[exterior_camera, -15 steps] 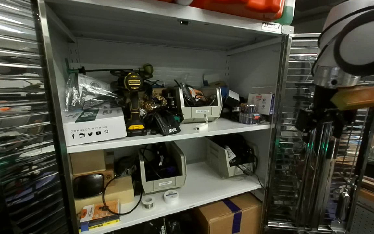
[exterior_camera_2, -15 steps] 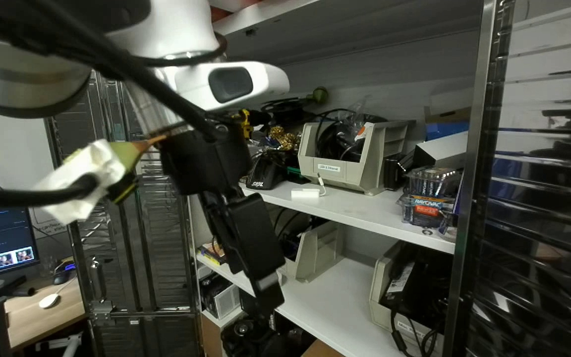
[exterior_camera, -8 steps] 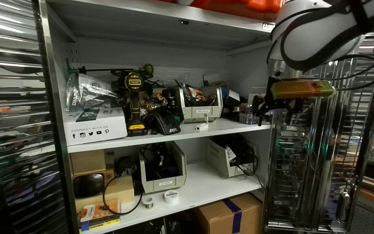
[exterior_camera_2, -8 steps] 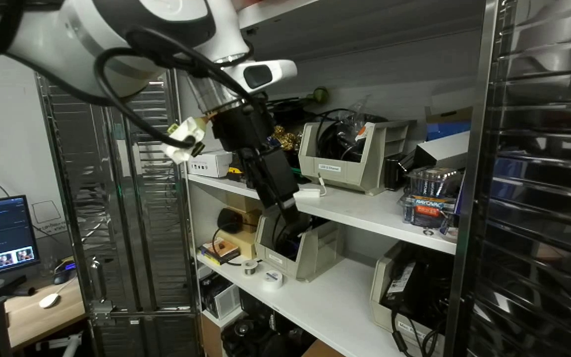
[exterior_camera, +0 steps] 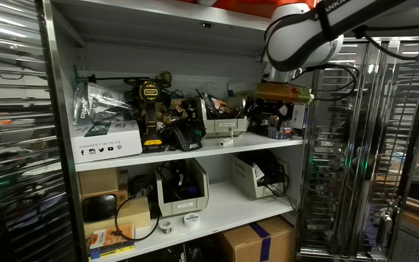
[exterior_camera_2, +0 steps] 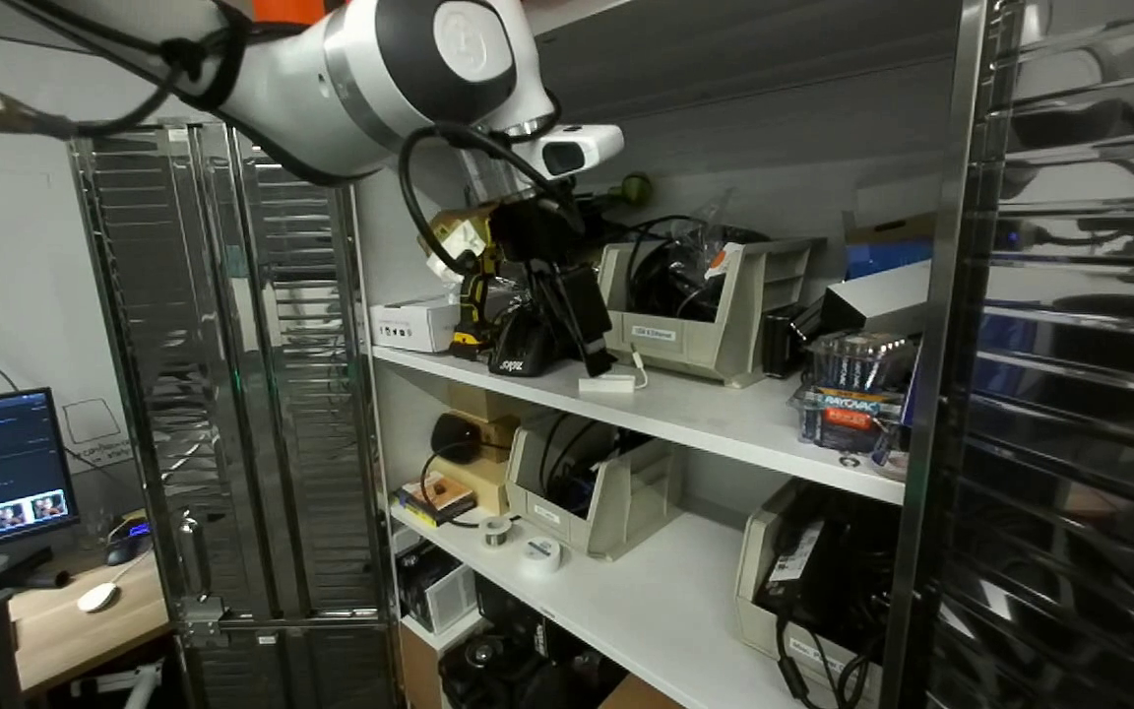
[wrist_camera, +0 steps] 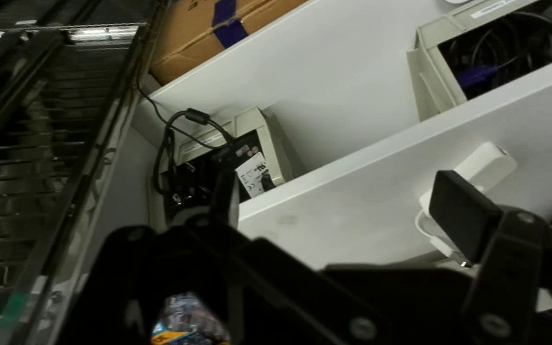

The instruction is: Pick the white object and put it in the box

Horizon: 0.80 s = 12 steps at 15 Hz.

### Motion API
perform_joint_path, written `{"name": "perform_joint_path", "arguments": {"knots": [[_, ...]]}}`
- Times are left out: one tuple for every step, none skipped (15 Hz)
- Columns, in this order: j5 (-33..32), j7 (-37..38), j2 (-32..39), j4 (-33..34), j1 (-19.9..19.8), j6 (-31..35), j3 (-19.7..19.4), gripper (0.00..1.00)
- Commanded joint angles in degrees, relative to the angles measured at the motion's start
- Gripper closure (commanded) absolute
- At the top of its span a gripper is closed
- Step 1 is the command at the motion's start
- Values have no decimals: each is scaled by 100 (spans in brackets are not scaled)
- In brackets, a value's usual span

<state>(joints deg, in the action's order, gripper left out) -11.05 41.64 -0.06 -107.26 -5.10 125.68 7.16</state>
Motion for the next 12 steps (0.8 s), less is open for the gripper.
{"name": "perform_joint_path", "arguments": {"knots": [[-6, 43, 761, 1121, 411, -313, -162, 0], [25, 20, 392, 475, 413, -68, -262, 0], [32, 17, 540, 659, 486, -87, -282, 0], [37, 14, 638, 786, 528, -116, -295, 0], [40, 12, 692, 860, 547, -143, -303, 0], [41, 11, 711, 895, 552, -165, -306, 0], [41, 11, 712, 907, 551, -172, -310, 0], [41, 11, 713, 917, 549, -178, -318, 0], [40, 11, 713, 925, 547, -182, -325, 0], [40, 11, 713, 931, 546, -186, -330, 0], [241, 55, 713, 856, 518, -22, -363, 0], [422, 41, 753, 860, 519, 40, -398, 0]]}}
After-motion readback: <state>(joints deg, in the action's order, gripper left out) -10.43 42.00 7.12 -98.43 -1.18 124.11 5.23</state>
